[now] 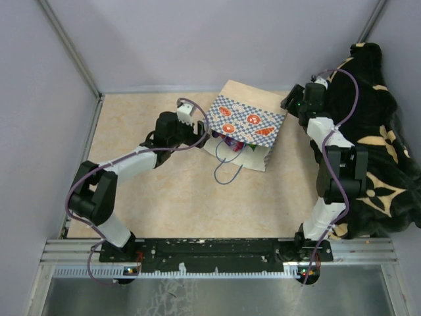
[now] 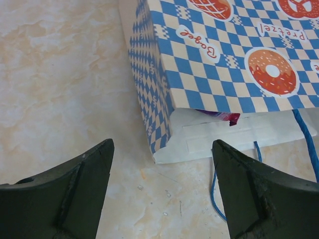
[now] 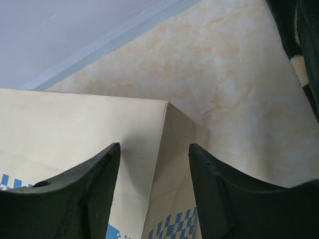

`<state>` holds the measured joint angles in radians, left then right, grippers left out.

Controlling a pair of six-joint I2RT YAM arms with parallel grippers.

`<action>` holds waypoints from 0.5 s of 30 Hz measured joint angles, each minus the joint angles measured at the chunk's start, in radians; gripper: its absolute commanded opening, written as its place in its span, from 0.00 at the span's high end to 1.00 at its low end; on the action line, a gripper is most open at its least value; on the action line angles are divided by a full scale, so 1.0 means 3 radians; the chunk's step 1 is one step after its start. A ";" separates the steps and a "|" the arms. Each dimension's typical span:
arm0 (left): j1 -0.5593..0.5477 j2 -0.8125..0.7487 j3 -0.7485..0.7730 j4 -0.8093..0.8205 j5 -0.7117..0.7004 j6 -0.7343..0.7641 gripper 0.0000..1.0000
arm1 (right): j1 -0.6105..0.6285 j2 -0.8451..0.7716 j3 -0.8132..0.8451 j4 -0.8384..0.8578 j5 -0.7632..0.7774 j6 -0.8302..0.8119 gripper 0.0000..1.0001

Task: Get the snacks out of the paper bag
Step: Adjust the paper bag at the center of the board.

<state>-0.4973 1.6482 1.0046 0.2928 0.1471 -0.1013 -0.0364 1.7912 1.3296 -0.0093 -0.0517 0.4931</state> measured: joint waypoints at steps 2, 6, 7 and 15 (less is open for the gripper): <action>0.0000 -0.0001 -0.0018 0.0031 0.0095 0.0017 0.11 | -0.0005 0.0000 0.0000 0.0009 -0.0010 0.0001 0.42; 0.0000 -0.0083 -0.0186 0.0089 0.0142 0.0017 0.09 | -0.0027 0.0000 -0.0006 0.0052 -0.0045 0.0008 0.42; 0.0000 -0.0126 -0.0264 0.0111 0.0140 0.0015 0.09 | -0.0033 0.0000 -0.0011 0.0078 -0.0058 0.0013 0.42; 0.0000 -0.0214 -0.0514 0.0239 0.0045 0.0018 0.21 | -0.0042 0.0000 -0.0025 0.0135 -0.0183 0.0094 0.46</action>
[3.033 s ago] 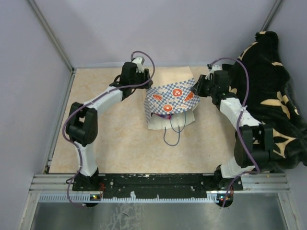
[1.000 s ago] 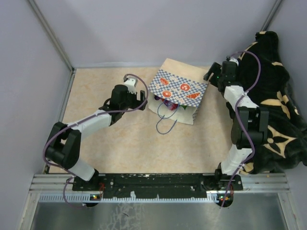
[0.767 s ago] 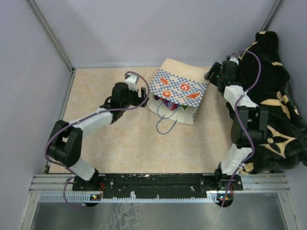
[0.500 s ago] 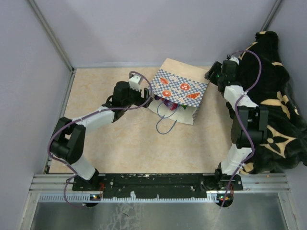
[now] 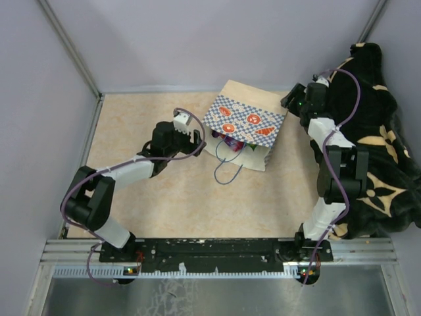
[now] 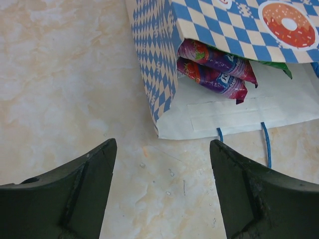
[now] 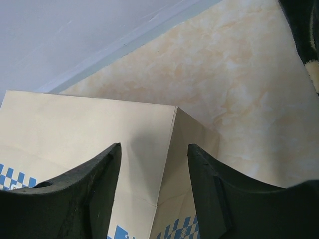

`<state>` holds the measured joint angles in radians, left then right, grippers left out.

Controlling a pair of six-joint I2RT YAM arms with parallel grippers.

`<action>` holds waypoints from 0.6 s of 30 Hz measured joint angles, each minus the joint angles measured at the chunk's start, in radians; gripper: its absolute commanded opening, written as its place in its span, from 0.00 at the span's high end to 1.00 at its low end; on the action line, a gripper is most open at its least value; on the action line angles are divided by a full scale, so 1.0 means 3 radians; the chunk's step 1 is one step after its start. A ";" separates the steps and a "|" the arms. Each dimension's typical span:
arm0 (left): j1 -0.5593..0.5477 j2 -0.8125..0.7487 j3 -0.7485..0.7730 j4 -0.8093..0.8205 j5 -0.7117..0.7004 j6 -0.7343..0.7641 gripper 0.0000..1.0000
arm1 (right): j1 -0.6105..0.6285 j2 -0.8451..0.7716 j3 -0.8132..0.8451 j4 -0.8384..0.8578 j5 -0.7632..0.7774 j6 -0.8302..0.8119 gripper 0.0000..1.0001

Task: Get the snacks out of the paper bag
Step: Adjust the paper bag at the center of the board.

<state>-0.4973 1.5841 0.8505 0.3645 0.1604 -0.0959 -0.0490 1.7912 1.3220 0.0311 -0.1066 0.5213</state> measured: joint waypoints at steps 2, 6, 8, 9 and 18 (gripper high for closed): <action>0.0000 0.0015 0.0000 0.0081 -0.0025 0.0008 0.24 | 0.0000 0.0000 0.0000 0.0010 -0.0011 0.0009 0.60; 0.0000 0.0120 0.0001 0.0245 -0.0048 0.0038 0.41 | -0.0001 0.0000 0.0000 0.0019 -0.0038 0.0013 0.69; 0.0000 0.0205 0.0003 0.0312 -0.0047 0.0070 0.51 | -0.0011 0.0000 -0.0017 0.0024 -0.0038 0.0014 0.73; 0.0000 0.0249 0.0008 0.0333 -0.0046 0.0089 0.55 | -0.0020 0.0000 -0.0025 0.0025 -0.0042 0.0017 0.74; 0.0000 0.0601 0.0264 0.0356 -0.0167 0.0203 0.78 | -0.0112 0.0000 -0.0072 0.0114 -0.0163 0.0079 0.85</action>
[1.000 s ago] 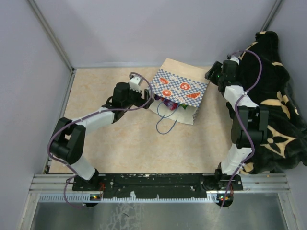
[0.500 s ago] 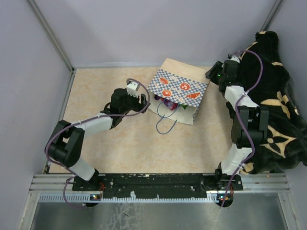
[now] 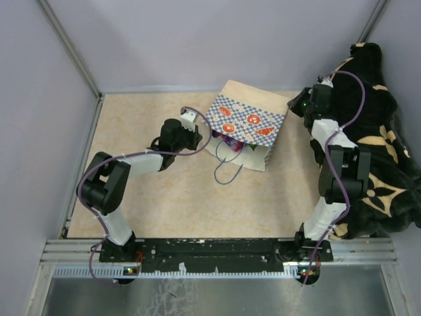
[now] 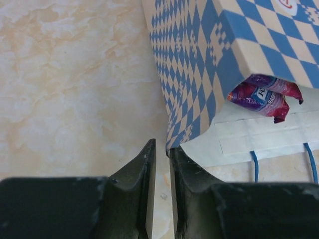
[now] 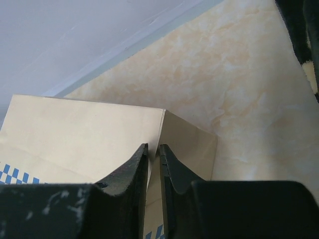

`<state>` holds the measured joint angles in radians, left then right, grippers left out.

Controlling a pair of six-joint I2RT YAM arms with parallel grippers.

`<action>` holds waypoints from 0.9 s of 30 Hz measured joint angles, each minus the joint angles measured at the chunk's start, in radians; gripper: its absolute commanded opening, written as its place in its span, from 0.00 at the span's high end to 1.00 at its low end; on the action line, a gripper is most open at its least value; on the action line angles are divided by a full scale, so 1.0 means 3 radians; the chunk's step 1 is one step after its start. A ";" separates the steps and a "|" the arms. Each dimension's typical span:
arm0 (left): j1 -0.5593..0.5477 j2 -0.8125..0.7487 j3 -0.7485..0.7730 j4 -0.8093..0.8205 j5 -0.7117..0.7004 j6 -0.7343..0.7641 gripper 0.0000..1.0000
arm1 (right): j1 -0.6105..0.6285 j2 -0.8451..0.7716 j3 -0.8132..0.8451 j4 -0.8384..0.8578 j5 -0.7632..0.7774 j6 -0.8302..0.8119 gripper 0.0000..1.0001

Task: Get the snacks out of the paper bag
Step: Adjust the paper bag at the center of the board.

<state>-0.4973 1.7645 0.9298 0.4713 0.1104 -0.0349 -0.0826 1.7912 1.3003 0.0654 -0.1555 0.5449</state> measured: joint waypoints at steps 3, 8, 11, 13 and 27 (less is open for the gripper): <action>0.0000 0.0055 0.0088 0.0000 -0.0046 0.0043 0.80 | -0.0051 0.0000 0.0000 0.0024 -0.0058 0.0022 0.85; 0.0000 0.0175 0.0285 -0.0015 -0.0043 0.0075 0.84 | -0.0099 0.0000 0.0000 0.0043 -0.0116 0.0034 0.86; 0.0000 0.0252 0.0401 -0.0029 -0.0036 0.0094 0.89 | -0.0108 0.0000 0.0000 0.0055 -0.0132 0.0045 0.87; 0.0000 0.0318 0.0495 -0.0036 -0.0029 0.0108 0.91 | -0.0113 0.0000 0.0000 0.0057 -0.0153 0.0056 0.88; 0.0009 0.0685 0.1035 -0.0178 -0.0074 0.0284 0.97 | -0.0169 0.0036 0.0003 0.0098 -0.0189 0.0126 0.96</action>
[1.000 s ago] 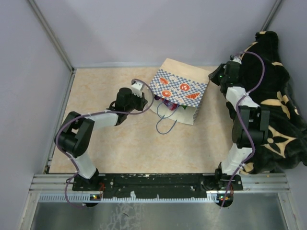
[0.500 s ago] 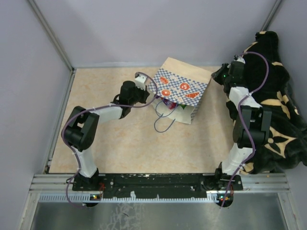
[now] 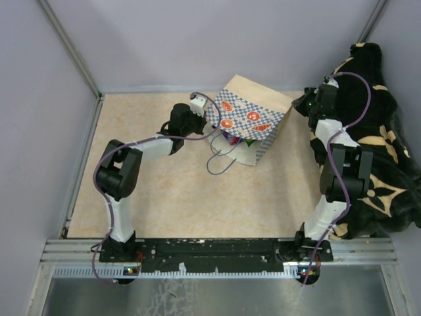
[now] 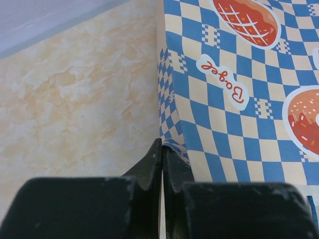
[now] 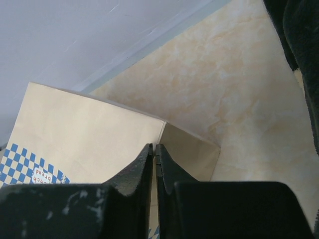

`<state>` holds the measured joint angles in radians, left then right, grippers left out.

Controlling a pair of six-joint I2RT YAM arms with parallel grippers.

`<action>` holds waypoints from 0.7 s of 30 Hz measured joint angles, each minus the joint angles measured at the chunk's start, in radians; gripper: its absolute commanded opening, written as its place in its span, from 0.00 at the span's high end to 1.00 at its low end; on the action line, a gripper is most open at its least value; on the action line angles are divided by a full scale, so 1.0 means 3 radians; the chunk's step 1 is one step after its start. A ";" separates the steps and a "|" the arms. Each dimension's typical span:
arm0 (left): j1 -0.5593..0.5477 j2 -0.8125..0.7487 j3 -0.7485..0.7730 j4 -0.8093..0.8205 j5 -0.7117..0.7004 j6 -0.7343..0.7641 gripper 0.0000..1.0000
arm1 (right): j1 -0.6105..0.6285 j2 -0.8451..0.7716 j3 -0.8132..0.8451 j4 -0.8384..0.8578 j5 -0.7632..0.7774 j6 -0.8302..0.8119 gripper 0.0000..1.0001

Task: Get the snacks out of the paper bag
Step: Adjust the paper bag at the center of the board.

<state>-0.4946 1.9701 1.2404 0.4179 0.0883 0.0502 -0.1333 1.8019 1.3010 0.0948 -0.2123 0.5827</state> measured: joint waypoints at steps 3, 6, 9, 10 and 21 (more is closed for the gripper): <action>0.0000 0.0057 0.0085 -0.0017 -0.0015 0.0025 0.98 | -0.0008 0.0043 0.0010 0.0066 0.0000 0.0019 1.00; 0.0004 0.0149 0.0202 -0.0024 -0.0024 0.0023 0.99 | -0.0011 0.0088 0.0038 0.0104 -0.0001 0.0041 1.00; 0.0015 0.0303 0.0415 -0.0047 -0.0023 -0.0003 1.00 | -0.0023 0.0155 0.0111 0.0112 -0.0009 0.0056 1.00; 0.0018 0.0334 0.0458 -0.0048 -0.0024 -0.0006 1.00 | -0.0024 0.0181 0.0142 0.0107 -0.0009 0.0058 1.00; 0.0028 0.0813 0.1266 -0.0345 -0.0008 -0.0031 0.98 | -0.0142 0.0365 0.0464 -0.0052 -0.0032 0.0070 1.00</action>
<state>-0.4862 2.2139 1.6203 0.3145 0.0860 0.0410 -0.1761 1.9114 1.4403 0.0792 -0.2218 0.6037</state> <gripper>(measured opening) 0.005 0.005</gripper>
